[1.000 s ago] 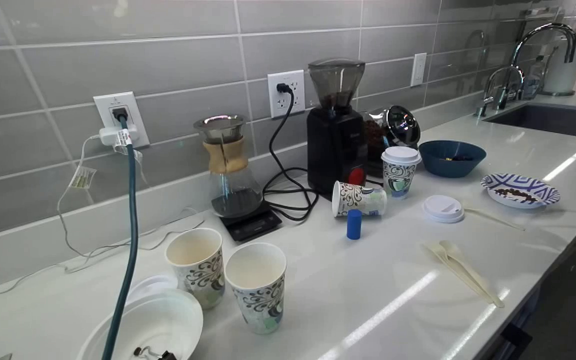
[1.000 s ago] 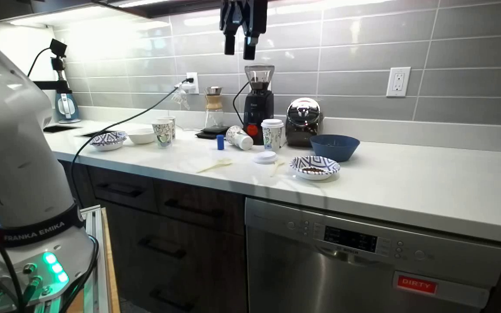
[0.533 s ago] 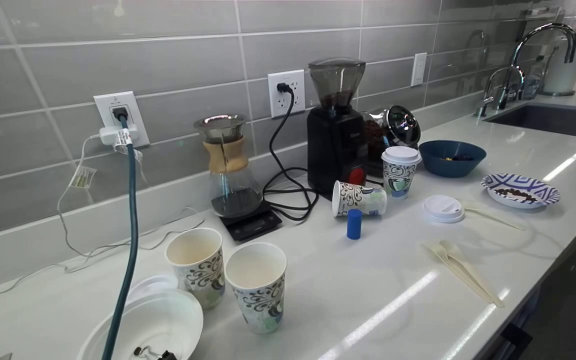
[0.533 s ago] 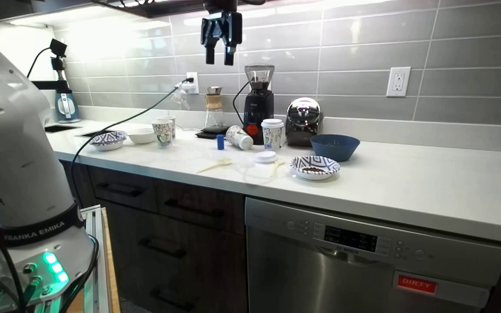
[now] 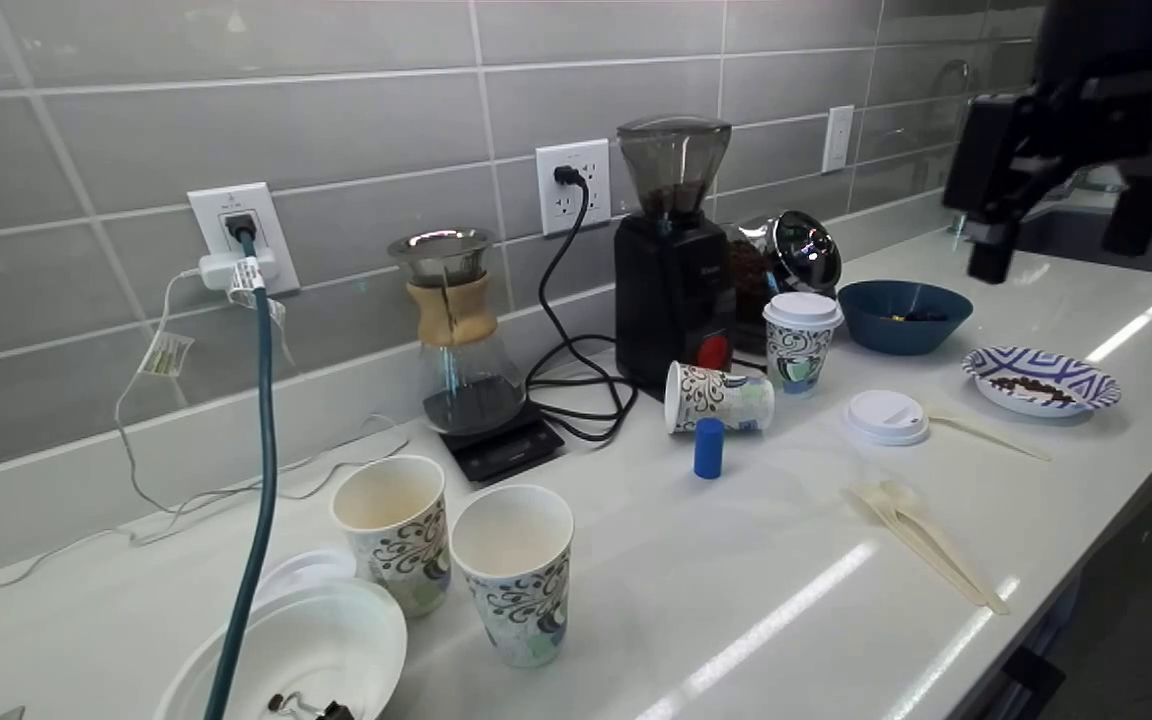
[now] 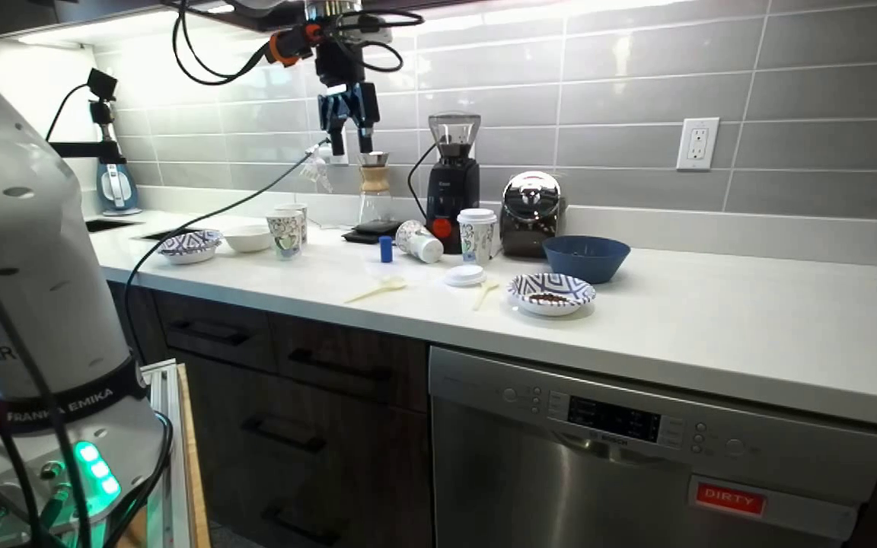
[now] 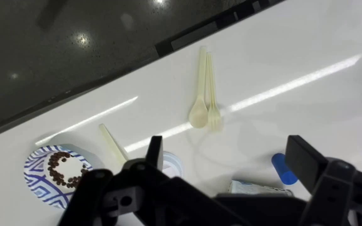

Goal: Put the cup upright

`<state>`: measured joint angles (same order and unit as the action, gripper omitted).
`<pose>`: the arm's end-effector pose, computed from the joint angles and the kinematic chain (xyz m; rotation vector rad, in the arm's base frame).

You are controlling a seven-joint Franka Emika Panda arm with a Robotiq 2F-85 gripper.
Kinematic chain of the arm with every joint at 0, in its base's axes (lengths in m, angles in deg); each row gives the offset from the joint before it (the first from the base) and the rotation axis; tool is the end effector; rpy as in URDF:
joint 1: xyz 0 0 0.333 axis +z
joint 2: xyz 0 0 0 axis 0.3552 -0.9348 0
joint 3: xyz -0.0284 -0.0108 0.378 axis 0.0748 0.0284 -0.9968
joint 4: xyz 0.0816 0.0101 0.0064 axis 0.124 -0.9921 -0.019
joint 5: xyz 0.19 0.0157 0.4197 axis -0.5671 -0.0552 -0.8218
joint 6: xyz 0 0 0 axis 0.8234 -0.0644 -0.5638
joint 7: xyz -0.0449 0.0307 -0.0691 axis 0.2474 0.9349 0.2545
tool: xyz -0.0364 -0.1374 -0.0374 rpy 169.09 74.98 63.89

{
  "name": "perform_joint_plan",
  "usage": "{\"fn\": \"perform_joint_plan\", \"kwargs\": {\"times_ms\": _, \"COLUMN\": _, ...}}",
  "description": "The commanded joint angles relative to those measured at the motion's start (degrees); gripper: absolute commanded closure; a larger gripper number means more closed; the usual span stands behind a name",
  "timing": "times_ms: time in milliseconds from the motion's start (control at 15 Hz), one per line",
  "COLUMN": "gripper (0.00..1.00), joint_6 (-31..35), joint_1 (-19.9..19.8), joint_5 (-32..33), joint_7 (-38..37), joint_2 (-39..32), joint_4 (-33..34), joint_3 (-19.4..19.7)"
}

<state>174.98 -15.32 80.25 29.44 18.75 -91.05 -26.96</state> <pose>0.4503 0.1597 0.5115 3.0416 0.2323 0.0649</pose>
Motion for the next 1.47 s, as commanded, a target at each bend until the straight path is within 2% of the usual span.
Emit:
{"fn": "perform_joint_plan", "kwargs": {"times_ms": 0, "gripper": 0.0, "joint_6": 7.48, "joint_1": 1.78, "joint_5": 3.51, "joint_7": -7.74, "joint_2": -3.81, "joint_4": 0.1, "joint_3": -4.41}}
{"fn": "perform_joint_plan", "kwargs": {"times_ms": 267, "gripper": 0.0, "joint_6": 9.71, "joint_1": 1.49, "joint_5": 12.75, "joint_7": -16.15, "joint_2": -10.71, "joint_4": 5.35, "joint_3": -9.58}}
{"fn": "perform_joint_plan", "kwargs": {"times_ms": 467, "gripper": 0.0, "joint_6": 7.82, "joint_1": 1.71, "joint_5": 19.72, "joint_7": -20.91, "joint_2": -16.11, "joint_4": 10.86, "joint_3": -10.61}}
{"fn": "perform_joint_plan", "kwargs": {"times_ms": 800, "gripper": 0.0, "joint_6": 2.81, "joint_1": 4.68, "joint_5": 25.65, "joint_7": -30.35, "joint_2": -25.48, "joint_4": 19.83, "joint_3": -9.6}}
{"fn": "perform_joint_plan", "kwargs": {"times_ms": 1067, "gripper": 0.0, "joint_6": -5.58, "joint_1": 9.06, "joint_5": 29.63, "joint_7": -38.55, "joint_2": -32.55, "joint_4": 28.12, "joint_3": -7.37}}
{"fn": "perform_joint_plan", "kwargs": {"times_ms": 1133, "gripper": 0.0, "joint_6": -0.92, "joint_1": 8.71, "joint_5": 26.63, "joint_7": -34.41, "joint_2": -27.81, "joint_4": 22.08, "joint_3": -6.25}}
{"fn": "perform_joint_plan", "kwargs": {"times_ms": 1400, "gripper": 0.0, "joint_6": -3.87, "joint_1": 10.56, "joint_5": 27.68, "joint_7": -36.98, "joint_2": -31.55, "joint_4": 26.4, "joint_3": -5.34}}
